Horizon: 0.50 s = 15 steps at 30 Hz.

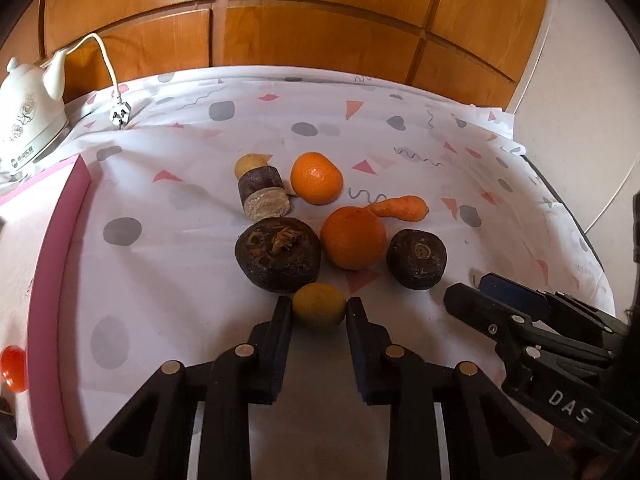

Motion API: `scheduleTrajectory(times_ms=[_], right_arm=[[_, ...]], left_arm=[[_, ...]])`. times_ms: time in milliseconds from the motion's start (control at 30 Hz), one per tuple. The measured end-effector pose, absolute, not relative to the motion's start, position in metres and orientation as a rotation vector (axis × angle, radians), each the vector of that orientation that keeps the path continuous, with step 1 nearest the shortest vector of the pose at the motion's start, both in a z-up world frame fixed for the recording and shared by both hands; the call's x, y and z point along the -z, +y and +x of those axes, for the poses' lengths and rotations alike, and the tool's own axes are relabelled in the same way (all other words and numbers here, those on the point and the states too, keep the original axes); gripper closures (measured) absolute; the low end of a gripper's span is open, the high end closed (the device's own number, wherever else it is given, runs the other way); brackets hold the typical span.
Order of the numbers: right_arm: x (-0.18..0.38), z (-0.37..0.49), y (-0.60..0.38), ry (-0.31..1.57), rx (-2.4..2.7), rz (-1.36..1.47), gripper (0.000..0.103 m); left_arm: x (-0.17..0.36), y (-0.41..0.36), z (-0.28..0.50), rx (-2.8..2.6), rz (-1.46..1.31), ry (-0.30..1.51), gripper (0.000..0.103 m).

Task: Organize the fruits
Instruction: 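Reach the left tool to a yellow potato while the right tool reaches a dark round beet, then close the left tool on the potato while the right tool grasps the beet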

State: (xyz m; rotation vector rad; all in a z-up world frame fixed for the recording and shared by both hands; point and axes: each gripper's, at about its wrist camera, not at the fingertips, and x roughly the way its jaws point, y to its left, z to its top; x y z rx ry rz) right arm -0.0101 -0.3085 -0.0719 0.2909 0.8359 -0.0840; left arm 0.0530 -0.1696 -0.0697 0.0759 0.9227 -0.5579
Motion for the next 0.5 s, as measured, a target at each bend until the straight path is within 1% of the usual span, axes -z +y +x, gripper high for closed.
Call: scheduleTrajectory(times_ms=[67,133,300,500], right_arm=[[0.07,-0.009,-0.305,0.83,0.059,0.28,0.058],[0.07,-0.005,-0.301,0.834,0.04,0.265,0.055],[0.073,0.012,-0.296,0.84,0.026,0.223,0.052],[0.079,0.028,-0.292,0.844,0.045,0.161,0.051]], left_arm=[[0.07,-0.166,0.051,0.567,0.068,0.913,0.076],[0.07,-0.159,0.049,0.564,0.048,0.908,0.076],[0.073,-0.138,0.042,0.525,0.035,0.863,0.075],[0.079,-0.144,0.041,0.504,0.077,0.821,0.075]])
